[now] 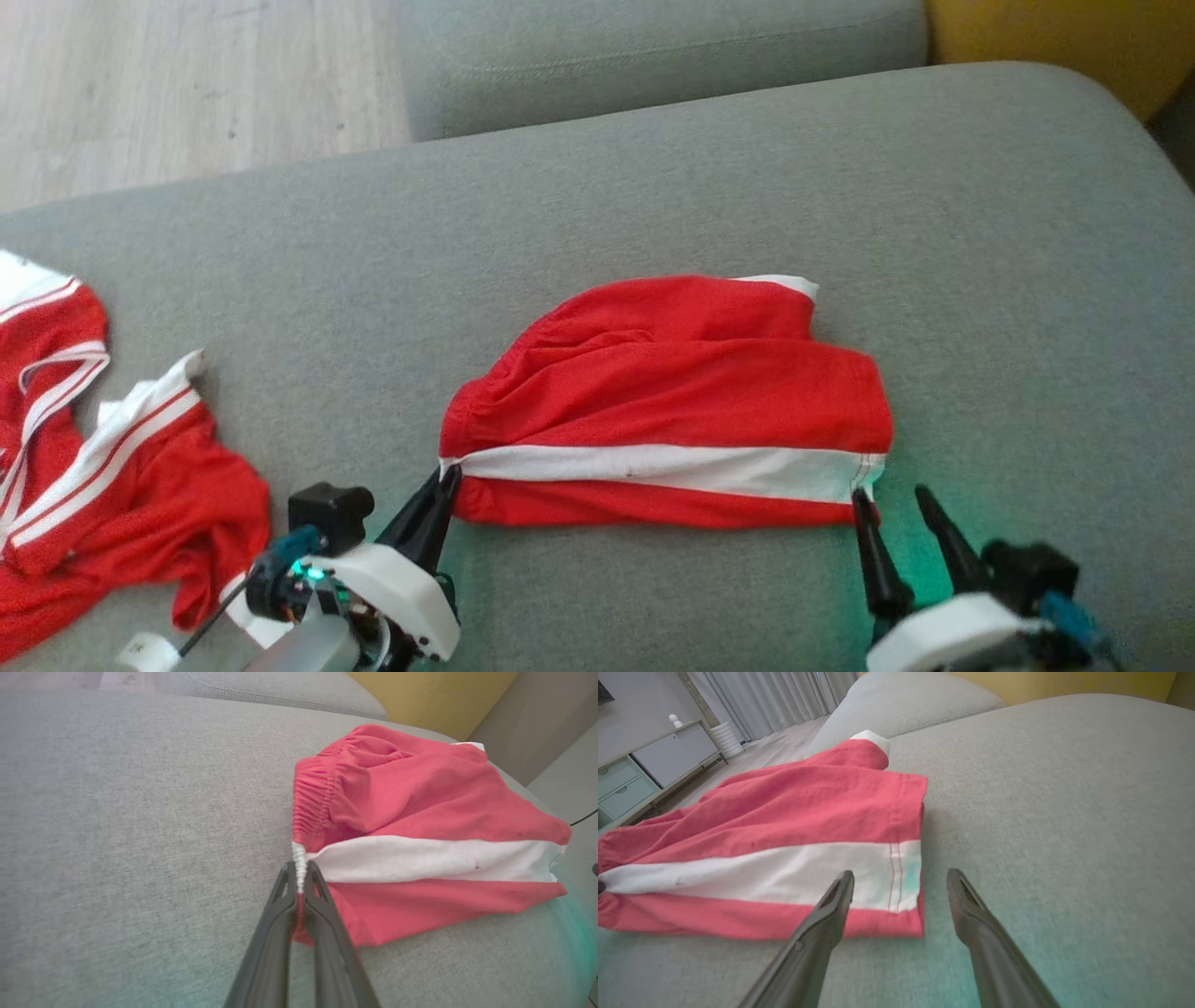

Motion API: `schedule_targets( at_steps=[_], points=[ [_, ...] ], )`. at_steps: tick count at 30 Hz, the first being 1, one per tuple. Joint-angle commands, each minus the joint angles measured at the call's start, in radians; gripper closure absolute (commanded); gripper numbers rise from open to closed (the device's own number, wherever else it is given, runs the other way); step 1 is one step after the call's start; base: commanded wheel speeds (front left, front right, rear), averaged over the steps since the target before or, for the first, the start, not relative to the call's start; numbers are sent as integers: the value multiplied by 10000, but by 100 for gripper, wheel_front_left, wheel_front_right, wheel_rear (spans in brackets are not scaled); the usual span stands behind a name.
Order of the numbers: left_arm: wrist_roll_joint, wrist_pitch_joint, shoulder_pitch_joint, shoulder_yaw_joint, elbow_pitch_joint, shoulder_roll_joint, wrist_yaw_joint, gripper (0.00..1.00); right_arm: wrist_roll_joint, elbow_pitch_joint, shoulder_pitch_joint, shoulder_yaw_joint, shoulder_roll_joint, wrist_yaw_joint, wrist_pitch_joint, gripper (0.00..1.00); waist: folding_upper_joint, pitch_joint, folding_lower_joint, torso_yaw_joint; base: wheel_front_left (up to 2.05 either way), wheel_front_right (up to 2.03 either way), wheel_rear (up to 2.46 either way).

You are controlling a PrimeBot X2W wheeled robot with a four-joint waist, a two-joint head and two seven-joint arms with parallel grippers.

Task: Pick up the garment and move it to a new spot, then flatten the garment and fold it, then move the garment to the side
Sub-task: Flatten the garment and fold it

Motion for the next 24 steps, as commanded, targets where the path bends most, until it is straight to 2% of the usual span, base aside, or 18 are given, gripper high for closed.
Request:
schedule_targets(
  at_steps=[1, 8, 10, 12, 16, 19, 20, 23, 24],
  points=[
    [-54, -5, -299, 428, -363, 371, 103, 100, 37, 58, -827, 265, -16, -7, -111, 0, 0, 118, 0, 167, 0, 0, 0],
    [-43, 161, -370, 420, -819, 494, 279, 100, -126, 1014, -1600, 269, 50, -7, -111, 0, 0, 305, 0, 481, 0, 0, 0],
    [-43, 181, -380, 416, -902, 508, 313, 100, -109, 1213, -1649, 315, 65, -7, -111, 16, 0, 320, 0, 537, 0, 0, 0],
    [-45, 197, -380, 407, -969, 518, 338, 100, -92, 1363, -1669, 369, 77, -7, -111, 25, 0, 325, 0, 576, 0, 0, 0],
    [-61, 198, -347, 402, -1065, 545, 385, 100, -29, 1542, -1601, 444, 93, -7, -111, 30, 0, 298, 0, 590, 0, 0, 0],
    [-78, 188, -317, 406, -1100, 561, 407, 100, -12, 1571, -1528, 493, 99, -7, -111, 28, 0, 270, 0, 563, 0, 0, 0],
    [-88, 184, -299, 407, -1117, 568, 416, 100, -18, 1576, -1493, 513, 101, -7, -111, 34, 0, 257, 0, 544, 0, 0, 0],
    [-103, 185, -266, 397, -1162, 583, 440, 100, -40, 1595, -1398, 513, 106, -7, -111, 63, 0, 233, 0, 488, 0, 0, 0],
    [-112, 183, -258, 398, -1178, 585, 447, 100, -48, 1585, -1375, 531, 108, -7, -111, 89, 0, 226, 0, 466, 0, 0, 0]
  ],
)
